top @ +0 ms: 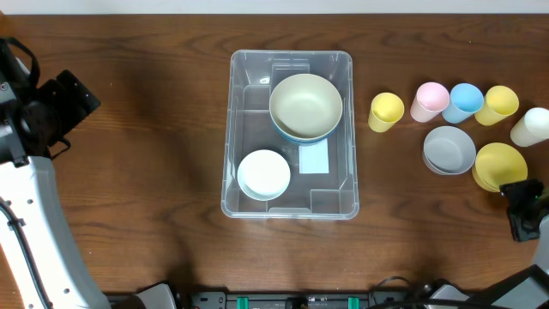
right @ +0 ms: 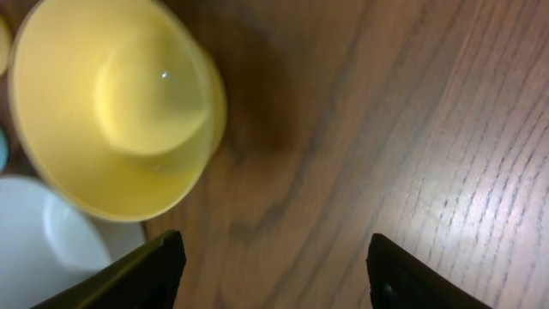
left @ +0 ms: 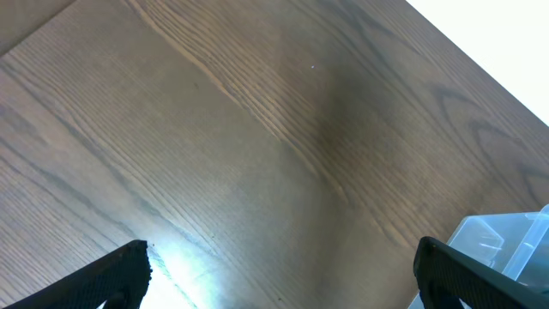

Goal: Pack container
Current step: 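Grasp the yellow bowl's rim with the right gripper and lift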

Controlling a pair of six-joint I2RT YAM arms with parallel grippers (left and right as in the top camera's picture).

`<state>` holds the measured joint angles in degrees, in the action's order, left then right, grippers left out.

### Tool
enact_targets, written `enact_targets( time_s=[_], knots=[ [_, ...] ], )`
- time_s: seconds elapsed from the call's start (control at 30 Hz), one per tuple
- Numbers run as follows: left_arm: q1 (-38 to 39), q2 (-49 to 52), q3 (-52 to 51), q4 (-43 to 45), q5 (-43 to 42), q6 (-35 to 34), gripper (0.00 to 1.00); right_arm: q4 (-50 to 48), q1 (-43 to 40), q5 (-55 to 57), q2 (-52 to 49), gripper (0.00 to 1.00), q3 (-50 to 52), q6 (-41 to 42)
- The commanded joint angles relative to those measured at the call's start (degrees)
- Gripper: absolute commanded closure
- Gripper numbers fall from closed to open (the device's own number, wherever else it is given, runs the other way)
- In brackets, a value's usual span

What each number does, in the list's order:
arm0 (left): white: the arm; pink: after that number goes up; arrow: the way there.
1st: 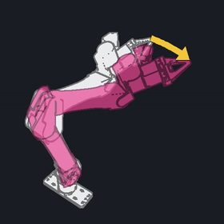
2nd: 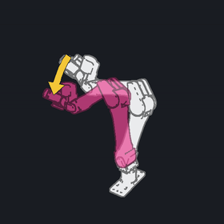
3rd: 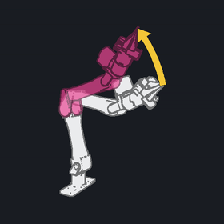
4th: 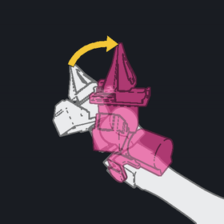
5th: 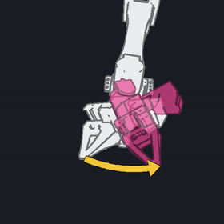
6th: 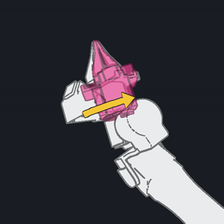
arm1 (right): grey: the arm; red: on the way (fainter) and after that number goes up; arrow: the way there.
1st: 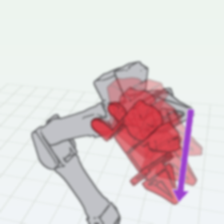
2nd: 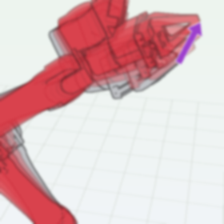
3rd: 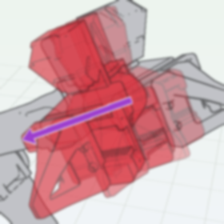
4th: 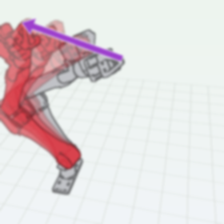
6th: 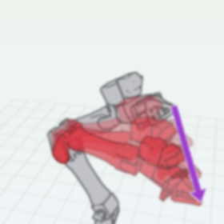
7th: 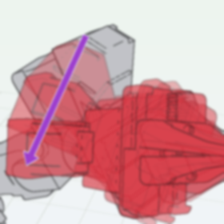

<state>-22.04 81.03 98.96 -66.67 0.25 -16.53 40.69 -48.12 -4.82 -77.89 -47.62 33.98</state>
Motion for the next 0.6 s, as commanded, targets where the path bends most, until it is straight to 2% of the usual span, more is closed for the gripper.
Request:
enact_targets(
  time_s=[0.0, 0.37, 0.57],
  knots=[
    [-0.28, 0.31, -0.44, -0.17, 0.46, -0.09, 0.02, -3.02, -0.96, -1.86, -1.79, 0.31, 2.43, 1.64],
    [-0.28, 0.31, -0.44, -0.20, 0.46, -0.09, 0.02, -13.97, -0.94, -5.53, -12.90, 0.37, 2.71, 3.69],
    [-0.28, 0.31, -0.44, -0.17, 0.46, -0.09, 0.02, -18.05, -0.61, -9.42, -16.76, 0.51, 2.71, 3.69]
  ],
)
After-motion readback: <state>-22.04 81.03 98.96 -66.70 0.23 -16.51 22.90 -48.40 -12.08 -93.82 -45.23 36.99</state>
